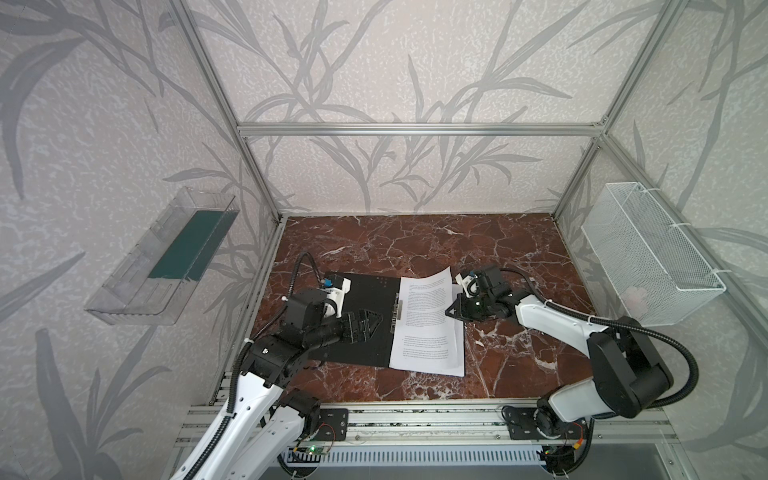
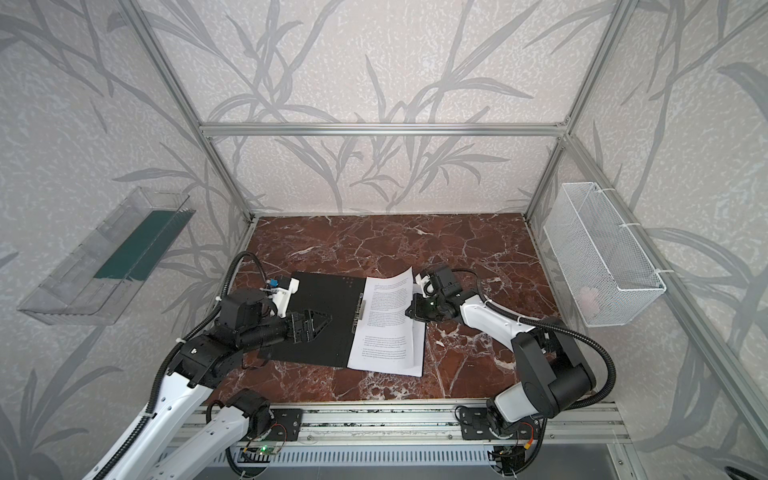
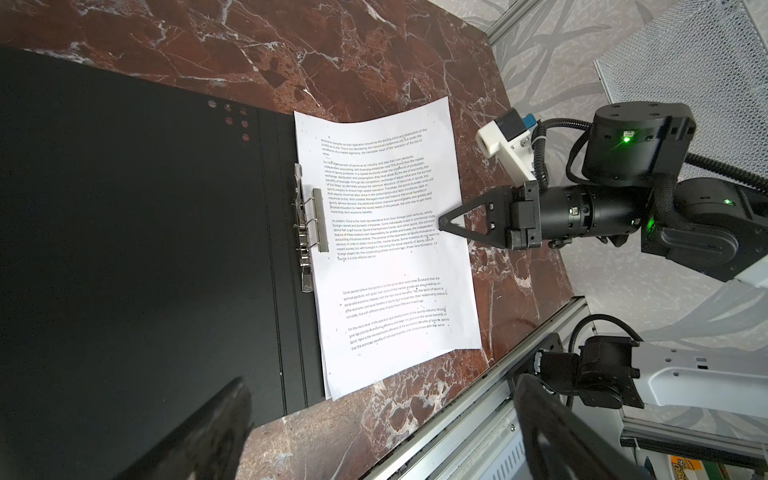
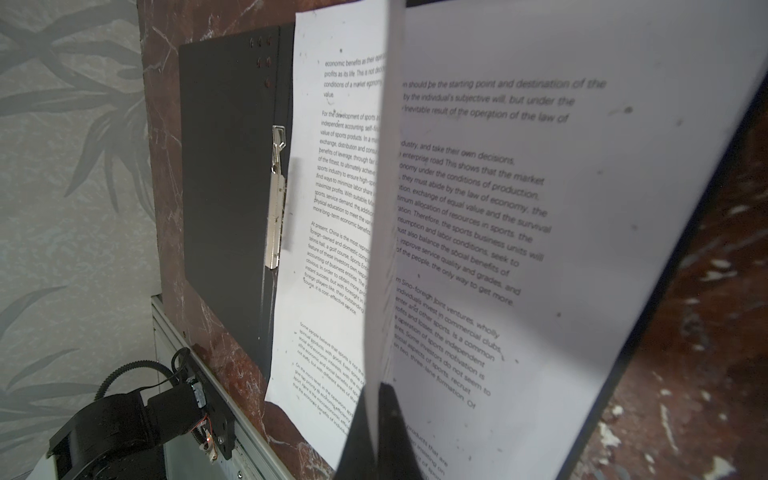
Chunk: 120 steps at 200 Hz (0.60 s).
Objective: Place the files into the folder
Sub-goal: 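Press and smooth the sheet flat on the stack with the right gripper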
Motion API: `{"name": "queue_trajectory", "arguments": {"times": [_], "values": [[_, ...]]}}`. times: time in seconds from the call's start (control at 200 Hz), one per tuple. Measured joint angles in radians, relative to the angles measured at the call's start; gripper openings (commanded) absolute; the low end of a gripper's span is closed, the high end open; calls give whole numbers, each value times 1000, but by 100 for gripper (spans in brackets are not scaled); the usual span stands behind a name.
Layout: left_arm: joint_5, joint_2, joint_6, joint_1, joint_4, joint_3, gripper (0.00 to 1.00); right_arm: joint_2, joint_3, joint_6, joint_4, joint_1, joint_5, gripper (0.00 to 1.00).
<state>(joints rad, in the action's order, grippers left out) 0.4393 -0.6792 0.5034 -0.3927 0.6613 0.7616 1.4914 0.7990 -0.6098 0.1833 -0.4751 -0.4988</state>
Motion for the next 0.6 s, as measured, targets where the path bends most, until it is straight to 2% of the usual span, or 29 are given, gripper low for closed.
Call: {"name": "queue_trajectory", "arguments": {"times": [0.6], "values": [[0, -5, 0, 0, 0, 0, 99, -6, 0, 39, 38, -2, -5, 0]]}}
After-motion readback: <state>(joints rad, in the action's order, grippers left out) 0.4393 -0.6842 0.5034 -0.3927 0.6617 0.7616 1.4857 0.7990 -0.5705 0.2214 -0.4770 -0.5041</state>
